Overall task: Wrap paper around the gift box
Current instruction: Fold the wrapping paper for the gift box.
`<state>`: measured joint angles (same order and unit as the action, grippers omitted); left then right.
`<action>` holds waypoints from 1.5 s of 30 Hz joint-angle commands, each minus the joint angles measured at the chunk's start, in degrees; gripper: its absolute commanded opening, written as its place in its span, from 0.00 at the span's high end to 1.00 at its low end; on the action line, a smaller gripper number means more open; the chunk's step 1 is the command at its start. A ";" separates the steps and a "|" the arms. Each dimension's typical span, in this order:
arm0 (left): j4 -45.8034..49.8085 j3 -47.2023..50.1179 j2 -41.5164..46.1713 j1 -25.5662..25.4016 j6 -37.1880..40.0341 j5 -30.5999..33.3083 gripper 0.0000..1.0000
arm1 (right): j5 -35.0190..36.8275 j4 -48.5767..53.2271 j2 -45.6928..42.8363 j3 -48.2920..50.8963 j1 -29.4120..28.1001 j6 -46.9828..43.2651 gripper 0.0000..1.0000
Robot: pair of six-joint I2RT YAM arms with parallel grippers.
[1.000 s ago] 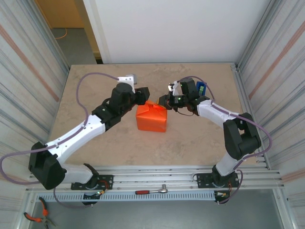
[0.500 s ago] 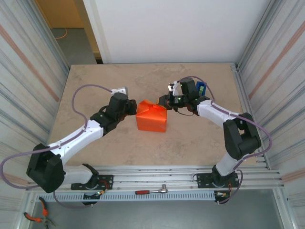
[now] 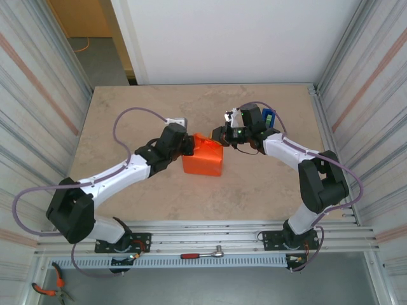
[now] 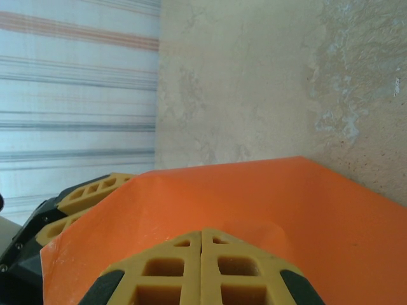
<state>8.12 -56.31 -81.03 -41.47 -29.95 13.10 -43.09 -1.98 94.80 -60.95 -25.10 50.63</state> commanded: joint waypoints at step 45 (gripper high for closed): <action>1.99 0.50 -5.18 -4.74 -1.07 2.32 0.78 | -3.64 0.99 0.14 -5.36 -1.24 -2.16 1.00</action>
<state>6.11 -57.23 -84.33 -45.06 -29.85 18.09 -44.73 0.23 96.38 -65.43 -25.45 50.37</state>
